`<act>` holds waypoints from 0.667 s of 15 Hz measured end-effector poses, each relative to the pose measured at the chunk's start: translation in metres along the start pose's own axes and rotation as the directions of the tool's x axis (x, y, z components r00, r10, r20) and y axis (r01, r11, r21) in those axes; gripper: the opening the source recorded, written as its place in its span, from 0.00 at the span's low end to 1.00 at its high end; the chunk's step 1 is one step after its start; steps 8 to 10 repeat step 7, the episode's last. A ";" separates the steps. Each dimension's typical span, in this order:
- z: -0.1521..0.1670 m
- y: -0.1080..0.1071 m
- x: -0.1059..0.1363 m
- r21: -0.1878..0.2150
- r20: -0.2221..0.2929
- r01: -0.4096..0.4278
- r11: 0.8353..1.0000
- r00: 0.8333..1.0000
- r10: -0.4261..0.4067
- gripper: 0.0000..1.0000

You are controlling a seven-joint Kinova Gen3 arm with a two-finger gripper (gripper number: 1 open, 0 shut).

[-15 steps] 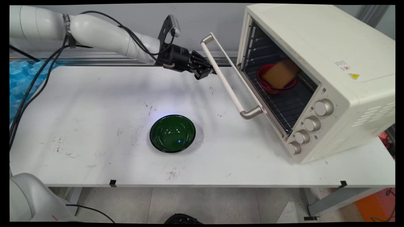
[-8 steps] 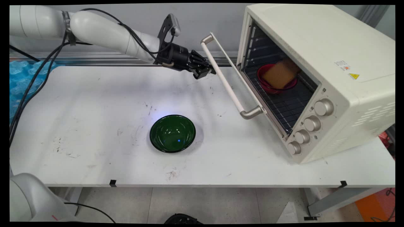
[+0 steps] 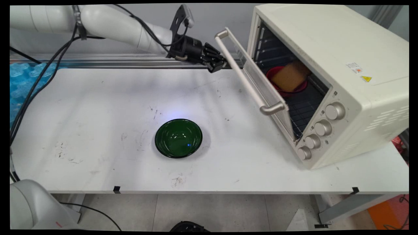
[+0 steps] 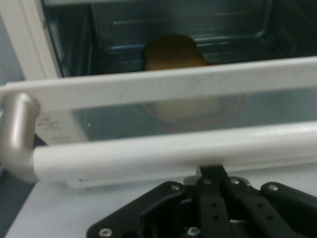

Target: Close the oven

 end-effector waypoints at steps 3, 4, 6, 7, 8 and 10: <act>0.004 -0.004 0.008 0.001 -0.004 -0.005 1.000 1.000 0.005 0.00; 0.004 -0.005 0.010 0.000 0.000 -0.004 1.000 1.000 0.004 0.00; 0.004 -0.005 0.010 -0.003 0.018 0.002 1.000 1.000 -0.002 0.00; 0.003 -0.005 0.008 -0.004 0.029 0.007 1.000 1.000 -0.007 0.00; 0.003 -0.005 0.008 -0.004 0.029 0.007 1.000 1.000 -0.007 0.00; 0.003 -0.005 0.008 -0.004 0.029 0.007 1.000 1.000 -0.007 0.00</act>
